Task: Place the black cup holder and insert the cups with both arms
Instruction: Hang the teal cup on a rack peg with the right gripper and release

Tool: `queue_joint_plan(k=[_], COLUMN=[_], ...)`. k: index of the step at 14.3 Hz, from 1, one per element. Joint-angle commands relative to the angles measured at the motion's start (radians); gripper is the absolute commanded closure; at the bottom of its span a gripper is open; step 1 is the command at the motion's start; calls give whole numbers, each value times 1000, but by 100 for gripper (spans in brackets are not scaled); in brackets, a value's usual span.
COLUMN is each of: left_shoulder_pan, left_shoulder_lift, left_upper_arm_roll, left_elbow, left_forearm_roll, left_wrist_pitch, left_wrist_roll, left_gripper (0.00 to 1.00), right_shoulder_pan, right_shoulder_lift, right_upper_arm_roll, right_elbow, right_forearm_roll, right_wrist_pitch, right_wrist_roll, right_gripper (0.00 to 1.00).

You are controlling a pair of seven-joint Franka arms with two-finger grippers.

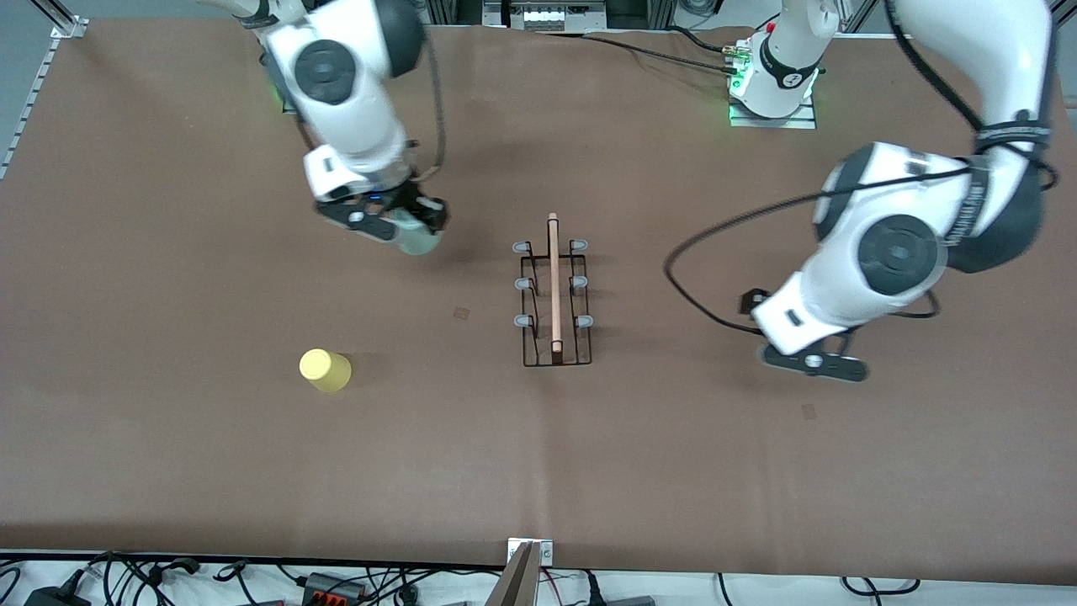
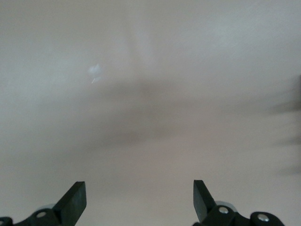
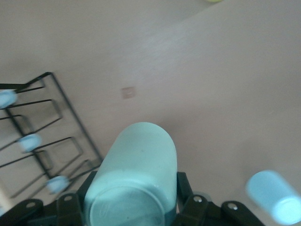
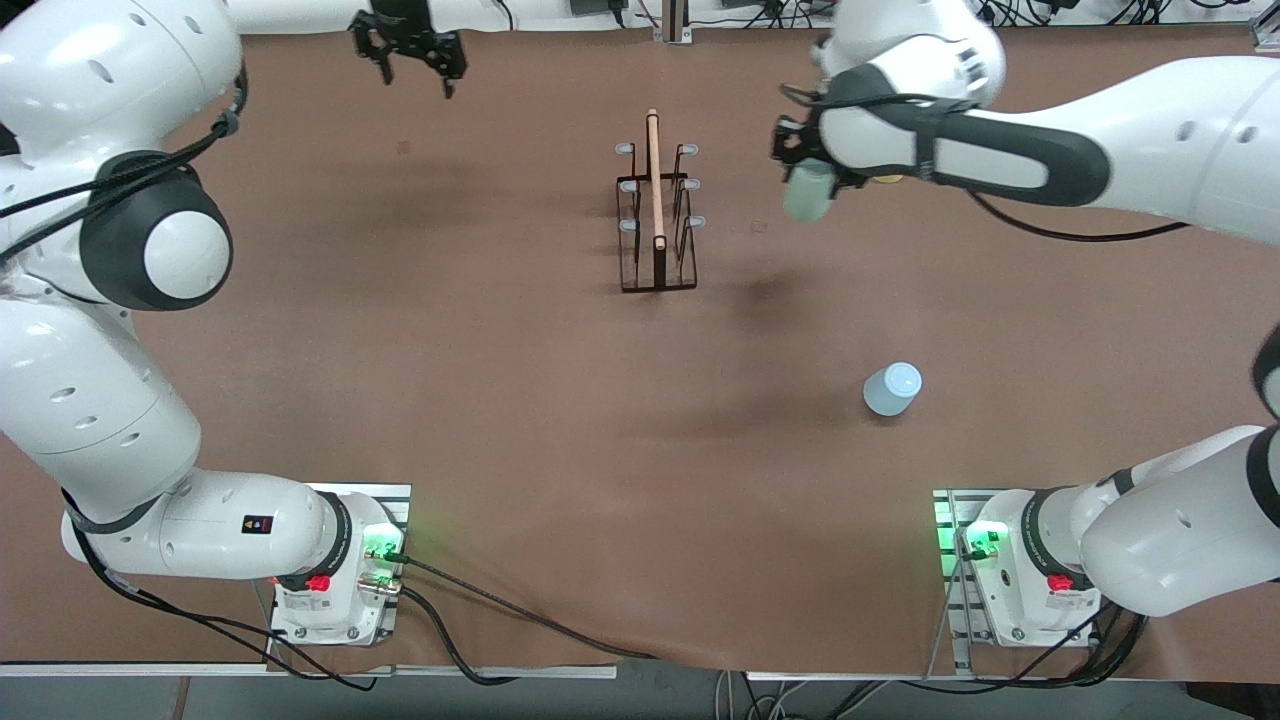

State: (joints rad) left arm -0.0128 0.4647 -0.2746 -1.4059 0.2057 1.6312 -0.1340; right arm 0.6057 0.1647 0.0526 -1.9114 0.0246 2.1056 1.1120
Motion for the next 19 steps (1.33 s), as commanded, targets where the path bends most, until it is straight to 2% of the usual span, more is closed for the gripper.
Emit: queue_joint_plan(k=[1, 2, 5, 8, 10, 11, 12, 13, 16, 19], left_shoulder_pan=[37, 31, 1, 11, 22, 28, 46, 65, 74, 80], left_shoulder_lift=[-23, -20, -14, -24, -52, -67, -73, -75, -75, -86], left_upper_arm_roll=[-18, -21, -21, -35, -29, -25, -25, -29, -26, -28], left_elbow=[-18, -24, -31, -16, -13, -13, -10, 13, 85, 125], left_forearm_roll=[3, 1, -2, -64, -66, -57, -58, -58, -60, -80], left_wrist_pitch=[-108, -140, -292, -332, -381, -395, -408, -409, -415, -403], left_wrist_roll=[43, 71, 85, 86, 86, 86, 85, 85, 86, 88], left_gripper=[0, 0, 0, 0, 0, 0, 0, 0, 0, 0], right_shoulder_pan=[75, 100, 127, 157, 160, 161, 161, 160, 138, 22], right_shoulder_lift=[143, 176, 217, 245, 263, 271, 279, 279, 253, 178], right_upper_arm_roll=[-14, -14, -13, -13, -11, -11, -11, -11, -16, -20], right_elbow=[181, 216, 226, 215, 215, 215, 216, 216, 219, 209], right_forearm_roll=[6, 8, 8, 8, 6, 6, 8, 8, 6, 5], right_wrist_pitch=[-10, -7, 95, 100, 103, 109, 120, 128, 113, -25], right_wrist_roll=[194, 224, 267, 279, 279, 279, 279, 276, 240, -23], right_gripper=[80, 80, 80, 80, 80, 69, 32, 0, 0, 0])
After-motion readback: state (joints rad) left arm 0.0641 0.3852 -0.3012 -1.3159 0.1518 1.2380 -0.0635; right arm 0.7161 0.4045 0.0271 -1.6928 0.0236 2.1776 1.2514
